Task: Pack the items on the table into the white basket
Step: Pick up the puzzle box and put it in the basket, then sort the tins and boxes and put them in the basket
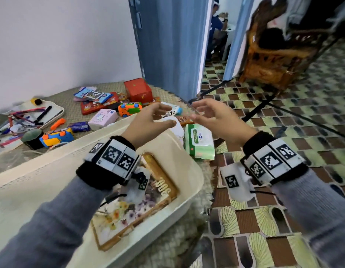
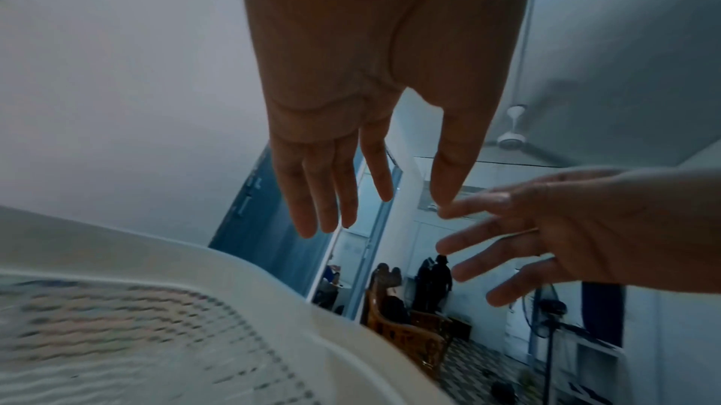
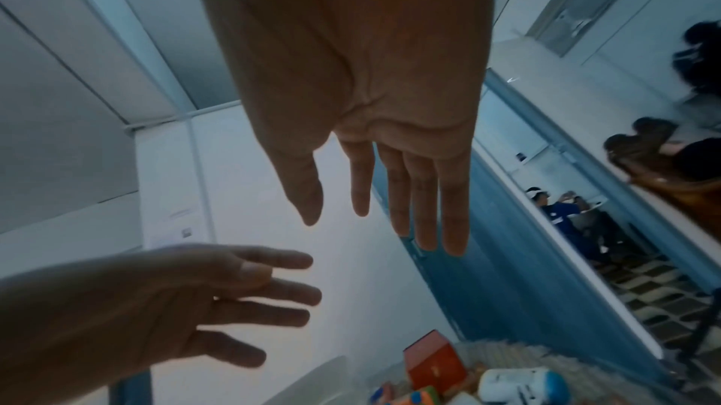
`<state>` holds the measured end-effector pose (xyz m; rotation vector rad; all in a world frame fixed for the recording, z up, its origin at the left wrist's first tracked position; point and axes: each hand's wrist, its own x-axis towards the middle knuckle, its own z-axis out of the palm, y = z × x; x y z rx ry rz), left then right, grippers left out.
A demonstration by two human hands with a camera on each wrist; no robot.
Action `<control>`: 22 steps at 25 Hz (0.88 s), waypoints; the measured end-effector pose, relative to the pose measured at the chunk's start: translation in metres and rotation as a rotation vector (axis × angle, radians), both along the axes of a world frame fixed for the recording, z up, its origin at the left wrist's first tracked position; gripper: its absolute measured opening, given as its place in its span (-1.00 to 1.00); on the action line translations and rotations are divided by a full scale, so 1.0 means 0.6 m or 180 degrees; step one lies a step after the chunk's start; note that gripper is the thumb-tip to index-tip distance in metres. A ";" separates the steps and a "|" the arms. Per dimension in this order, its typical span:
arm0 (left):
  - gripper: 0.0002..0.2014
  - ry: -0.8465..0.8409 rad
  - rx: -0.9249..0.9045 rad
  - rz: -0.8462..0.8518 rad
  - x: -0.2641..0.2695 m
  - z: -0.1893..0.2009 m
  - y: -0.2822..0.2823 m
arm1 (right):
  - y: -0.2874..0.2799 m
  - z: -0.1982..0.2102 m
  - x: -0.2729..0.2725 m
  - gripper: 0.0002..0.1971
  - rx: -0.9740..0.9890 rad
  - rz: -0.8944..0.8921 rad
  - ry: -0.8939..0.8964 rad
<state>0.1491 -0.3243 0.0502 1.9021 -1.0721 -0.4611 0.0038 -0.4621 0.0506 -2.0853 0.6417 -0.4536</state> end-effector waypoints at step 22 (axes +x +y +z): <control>-0.58 0.0207 0.1299 -0.1031 -0.430 -0.205 -0.411 | -0.364 -0.246 -0.506 -0.65 0.0974 -0.0786 0.1014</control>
